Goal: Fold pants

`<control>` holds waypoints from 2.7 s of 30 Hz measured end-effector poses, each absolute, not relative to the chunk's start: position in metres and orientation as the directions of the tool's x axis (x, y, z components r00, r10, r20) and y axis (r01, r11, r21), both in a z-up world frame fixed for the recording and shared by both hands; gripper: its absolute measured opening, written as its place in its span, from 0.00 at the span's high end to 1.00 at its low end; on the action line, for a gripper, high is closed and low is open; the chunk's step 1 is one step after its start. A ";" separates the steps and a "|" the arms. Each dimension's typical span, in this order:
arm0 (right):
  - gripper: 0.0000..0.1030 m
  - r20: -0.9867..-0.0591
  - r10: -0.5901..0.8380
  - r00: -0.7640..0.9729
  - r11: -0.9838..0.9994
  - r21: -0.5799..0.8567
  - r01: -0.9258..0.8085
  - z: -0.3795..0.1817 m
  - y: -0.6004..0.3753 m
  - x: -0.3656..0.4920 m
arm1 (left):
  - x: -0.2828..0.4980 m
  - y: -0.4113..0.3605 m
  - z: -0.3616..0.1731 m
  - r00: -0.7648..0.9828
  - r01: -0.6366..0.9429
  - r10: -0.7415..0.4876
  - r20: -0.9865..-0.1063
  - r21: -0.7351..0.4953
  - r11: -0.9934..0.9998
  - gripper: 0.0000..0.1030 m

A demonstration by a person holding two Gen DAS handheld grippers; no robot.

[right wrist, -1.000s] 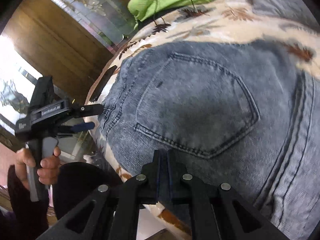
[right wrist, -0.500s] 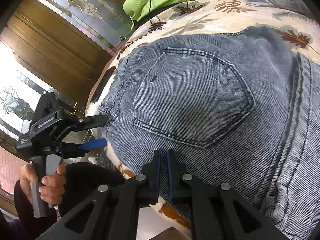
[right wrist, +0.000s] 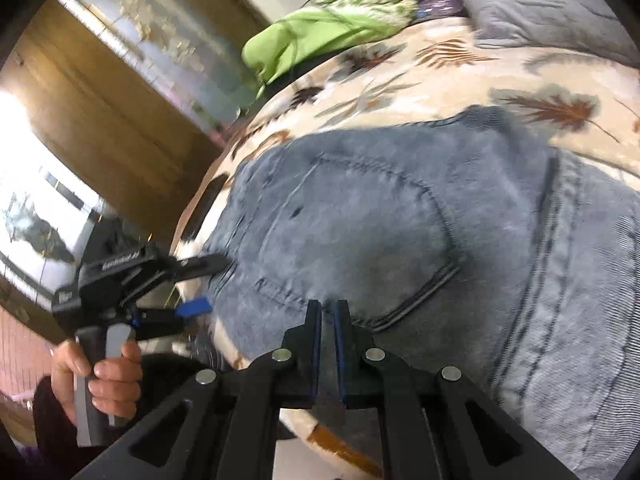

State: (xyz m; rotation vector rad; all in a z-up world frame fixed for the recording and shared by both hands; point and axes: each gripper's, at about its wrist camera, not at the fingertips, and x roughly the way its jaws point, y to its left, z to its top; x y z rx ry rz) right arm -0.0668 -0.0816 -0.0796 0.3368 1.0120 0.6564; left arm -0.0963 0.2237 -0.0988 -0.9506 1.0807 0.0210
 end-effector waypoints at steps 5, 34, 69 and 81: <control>0.91 -0.679 0.600 0.422 0.797 0.549 -0.250 -0.087 -0.105 -0.053 | -0.098 0.226 -0.099 0.541 -0.461 -0.380 -0.750 -0.642 0.612 0.57; 0.91 -0.586 0.676 0.447 0.705 0.691 -0.159 -0.101 -0.178 -0.053 | -0.113 0.092 0.041 0.703 0.000 -0.305 -0.643 -0.429 0.903 0.86; 0.89 -0.488 0.539 0.687 0.694 0.719 -0.033 -0.058 -0.312 -0.097 | -0.069 -0.054 -0.021 0.494 0.280 -0.213 -0.843 -0.078 0.957 0.75; 0.80 -0.688 0.494 0.531 0.828 0.559 -0.045 -0.096 -0.249 -0.085 | -0.072 -0.043 -0.074 0.507 0.260 -0.123 -0.853 0.015 0.965 0.10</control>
